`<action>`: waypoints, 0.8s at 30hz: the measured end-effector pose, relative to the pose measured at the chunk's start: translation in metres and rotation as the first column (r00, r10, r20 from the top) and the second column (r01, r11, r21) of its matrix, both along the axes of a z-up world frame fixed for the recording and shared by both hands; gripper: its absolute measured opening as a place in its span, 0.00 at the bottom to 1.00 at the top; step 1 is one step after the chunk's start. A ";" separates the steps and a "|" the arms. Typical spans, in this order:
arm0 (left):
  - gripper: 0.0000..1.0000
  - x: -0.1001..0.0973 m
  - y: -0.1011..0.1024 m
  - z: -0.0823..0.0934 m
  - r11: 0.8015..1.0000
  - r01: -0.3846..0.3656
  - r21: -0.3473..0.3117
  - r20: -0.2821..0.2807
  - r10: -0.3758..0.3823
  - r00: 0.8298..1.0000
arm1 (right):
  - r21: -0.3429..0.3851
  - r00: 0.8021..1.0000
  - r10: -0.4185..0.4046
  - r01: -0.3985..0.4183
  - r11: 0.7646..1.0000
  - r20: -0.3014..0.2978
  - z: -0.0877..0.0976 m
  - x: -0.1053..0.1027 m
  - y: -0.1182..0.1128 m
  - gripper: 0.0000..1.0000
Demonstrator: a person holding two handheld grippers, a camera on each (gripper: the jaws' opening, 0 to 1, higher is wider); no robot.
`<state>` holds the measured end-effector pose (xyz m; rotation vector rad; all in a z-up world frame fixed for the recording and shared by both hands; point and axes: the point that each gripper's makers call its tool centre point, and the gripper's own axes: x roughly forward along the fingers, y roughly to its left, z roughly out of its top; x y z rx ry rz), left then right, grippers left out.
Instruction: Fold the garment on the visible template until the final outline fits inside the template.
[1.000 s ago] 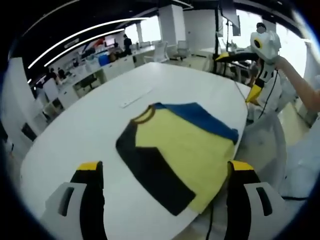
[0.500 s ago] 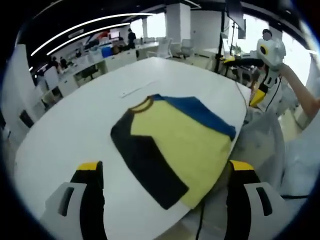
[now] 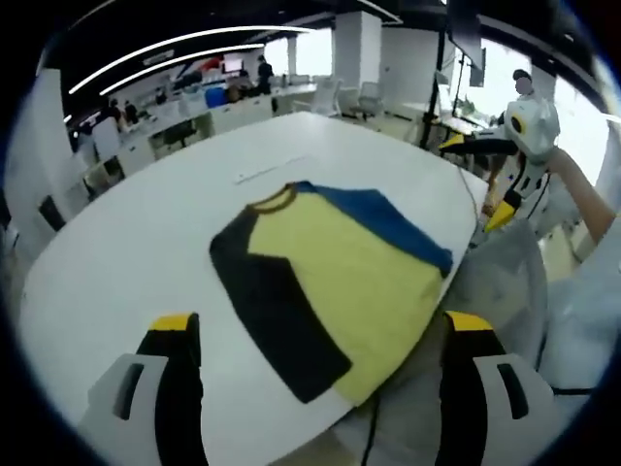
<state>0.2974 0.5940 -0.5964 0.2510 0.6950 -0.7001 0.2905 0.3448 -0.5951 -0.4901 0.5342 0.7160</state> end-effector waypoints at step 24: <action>1.00 -0.014 0.021 -0.016 0.997 -0.081 -0.017 -0.032 0.080 0.996 | 0.018 0.970 0.045 -0.042 0.999 -0.239 -0.065 -0.054 0.011 0.44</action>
